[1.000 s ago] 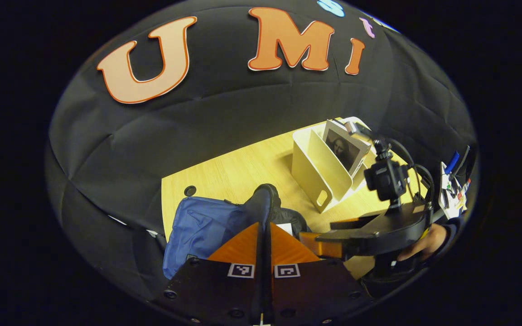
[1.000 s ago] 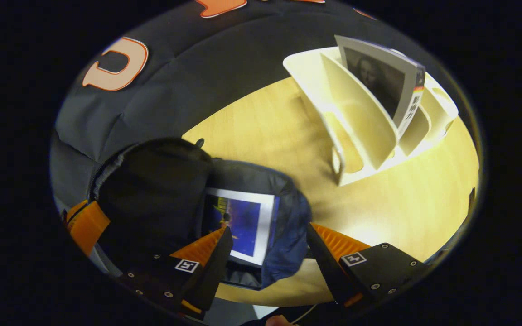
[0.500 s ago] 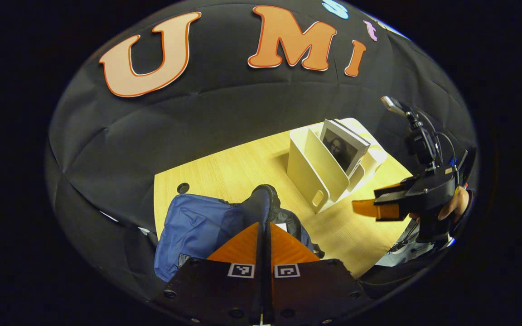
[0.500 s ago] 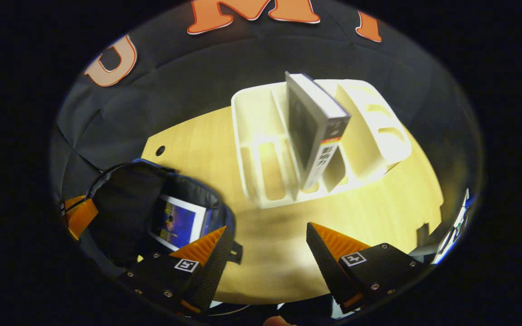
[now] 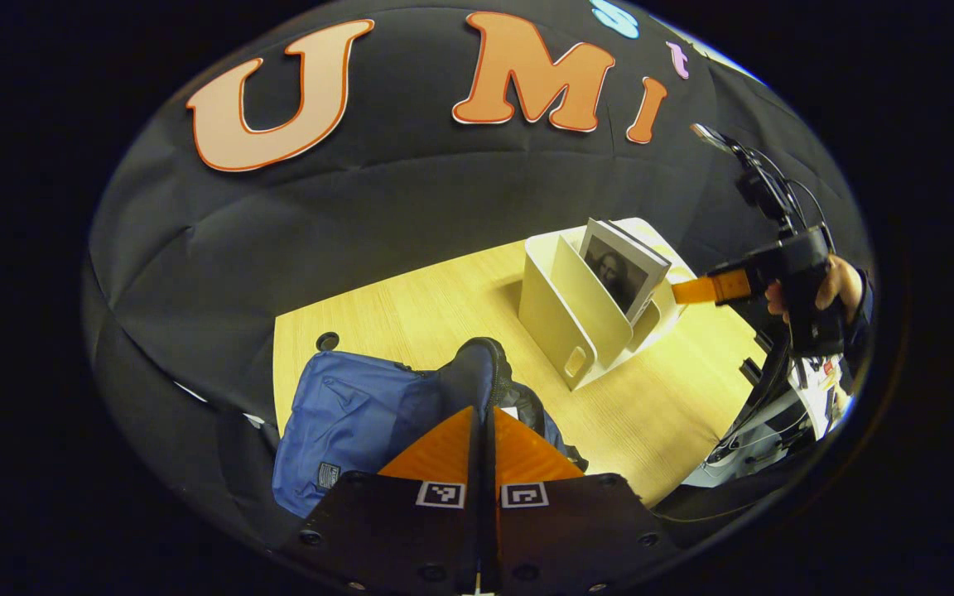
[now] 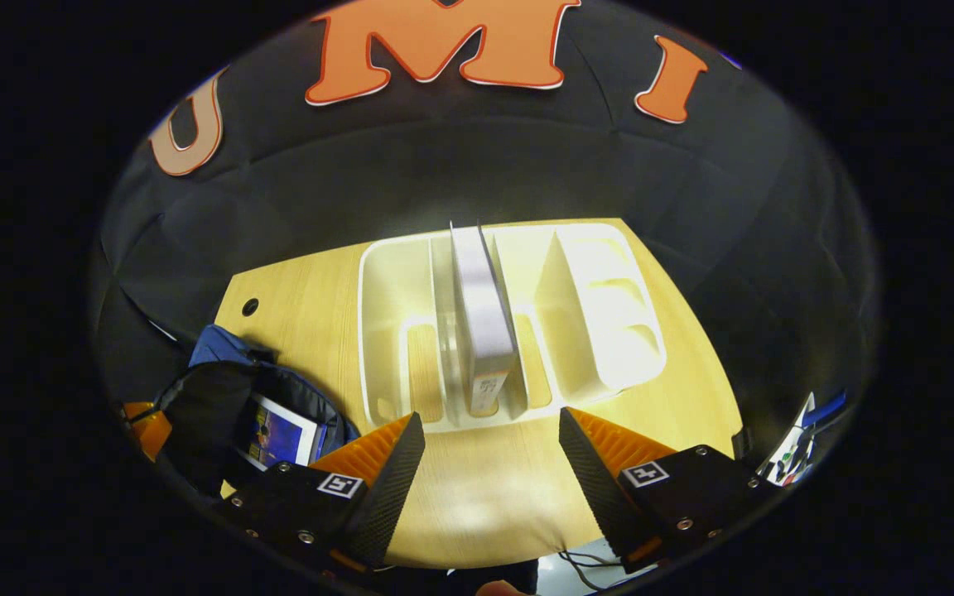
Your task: Open the schoolbag, grab two books from the bookshelf and put them into the schoolbag.
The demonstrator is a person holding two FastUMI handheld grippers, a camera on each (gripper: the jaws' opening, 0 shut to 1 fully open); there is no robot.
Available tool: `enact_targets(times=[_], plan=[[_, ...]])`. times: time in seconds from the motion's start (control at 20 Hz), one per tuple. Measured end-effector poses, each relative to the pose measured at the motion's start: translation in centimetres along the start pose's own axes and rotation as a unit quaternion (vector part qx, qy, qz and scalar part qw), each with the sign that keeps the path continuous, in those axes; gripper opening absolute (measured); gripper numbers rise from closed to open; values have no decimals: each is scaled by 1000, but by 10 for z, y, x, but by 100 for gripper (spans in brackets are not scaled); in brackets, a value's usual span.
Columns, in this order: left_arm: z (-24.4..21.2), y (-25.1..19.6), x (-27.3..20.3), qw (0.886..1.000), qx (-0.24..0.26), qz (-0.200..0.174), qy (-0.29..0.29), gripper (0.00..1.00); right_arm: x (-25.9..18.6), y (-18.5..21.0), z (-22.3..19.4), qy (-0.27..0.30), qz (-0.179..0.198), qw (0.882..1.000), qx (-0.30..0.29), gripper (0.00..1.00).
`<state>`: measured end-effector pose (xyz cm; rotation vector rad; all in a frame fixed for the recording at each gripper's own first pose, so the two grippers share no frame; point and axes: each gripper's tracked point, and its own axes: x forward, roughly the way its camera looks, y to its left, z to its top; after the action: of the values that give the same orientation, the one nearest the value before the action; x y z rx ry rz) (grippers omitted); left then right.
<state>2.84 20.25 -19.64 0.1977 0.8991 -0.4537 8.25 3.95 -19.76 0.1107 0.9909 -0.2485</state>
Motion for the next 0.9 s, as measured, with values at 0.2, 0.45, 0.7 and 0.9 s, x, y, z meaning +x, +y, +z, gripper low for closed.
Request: enact_targets(times=[0.2,0.45,0.7,0.9], plan=[[-3,-4,-1,1000,-4,-4,4,2,5,5,35,7,8,1000,-22,98],[-2,0,-2,1000,4,0,8,0,20,8,77,10,8,999,-36,98],[-6,2,-1,1000,1,0,15,2,61,12,76,77,10,995,-61,97],[-8,5,2,1000,-6,0,20,2,88,5,60,131,-8,988,-84,67]])
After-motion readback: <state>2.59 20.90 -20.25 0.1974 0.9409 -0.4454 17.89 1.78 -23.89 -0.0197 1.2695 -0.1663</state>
